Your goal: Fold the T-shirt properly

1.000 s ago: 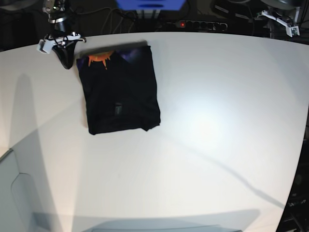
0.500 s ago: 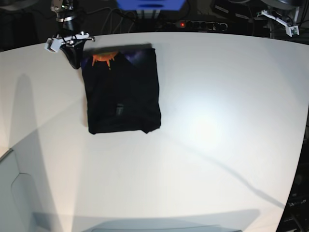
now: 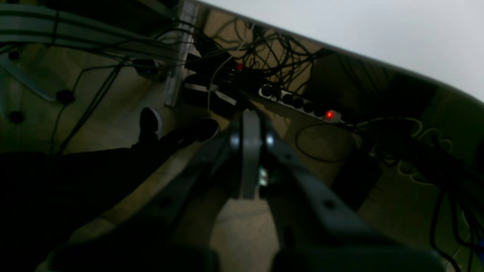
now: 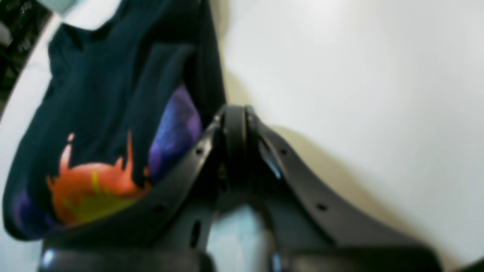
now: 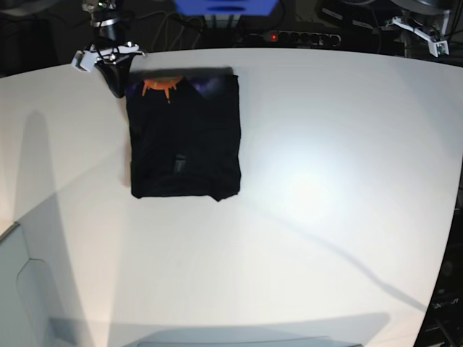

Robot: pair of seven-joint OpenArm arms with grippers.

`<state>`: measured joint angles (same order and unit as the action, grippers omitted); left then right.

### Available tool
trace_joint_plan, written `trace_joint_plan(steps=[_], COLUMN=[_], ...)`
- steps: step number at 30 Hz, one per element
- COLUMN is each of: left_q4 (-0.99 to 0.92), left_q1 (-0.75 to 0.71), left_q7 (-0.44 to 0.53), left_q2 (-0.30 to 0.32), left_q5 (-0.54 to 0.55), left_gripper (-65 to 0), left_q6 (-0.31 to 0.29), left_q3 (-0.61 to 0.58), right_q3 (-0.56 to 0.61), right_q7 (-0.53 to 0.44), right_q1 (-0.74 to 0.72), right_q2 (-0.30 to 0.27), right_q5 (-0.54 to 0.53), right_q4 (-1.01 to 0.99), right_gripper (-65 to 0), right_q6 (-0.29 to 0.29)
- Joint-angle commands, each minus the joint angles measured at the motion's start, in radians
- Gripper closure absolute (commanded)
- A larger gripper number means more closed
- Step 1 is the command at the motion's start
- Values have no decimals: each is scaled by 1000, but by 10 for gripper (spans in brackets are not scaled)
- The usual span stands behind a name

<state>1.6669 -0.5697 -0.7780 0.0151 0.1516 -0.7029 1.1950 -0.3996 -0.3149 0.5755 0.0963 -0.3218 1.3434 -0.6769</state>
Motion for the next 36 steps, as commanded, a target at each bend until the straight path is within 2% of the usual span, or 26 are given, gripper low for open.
trace_joint_plan(steps=[1,5,13,20,25,31,36], left_q4=[14,14,0,-67,-78,-179,-307], left_q1=[-9,-8,-17,-36,-54,-51,-43], left_q7=[13,12,19,10,21,21,48], left_q2=[13,15,-20,-30,-30,-28,-20], left_q5=[6,6,3,-25,-117,-120,-120], left_gripper=[0,0,0,0,0,0,0], left_q6=[5,5,5,5,5,5,9], left_q3=[4,4,3,-5,-122,-266,-355], right_q3=[-2,-19,-198,-246,-272,-264,-261], right_q7=[30,30,30,30,30,30,30], right_q1=[11,11,18,168,260,311,321], right_q2=[4,7,12,18,46,61,61], right_q5=[16,13,11,11,13,13,14], right_q4=[3,3,54,144,167,114,-29], right_gripper=[0,0,0,0,0,0,0], right_q6=[-21,-21,-21,-21,-21,-21,-21])
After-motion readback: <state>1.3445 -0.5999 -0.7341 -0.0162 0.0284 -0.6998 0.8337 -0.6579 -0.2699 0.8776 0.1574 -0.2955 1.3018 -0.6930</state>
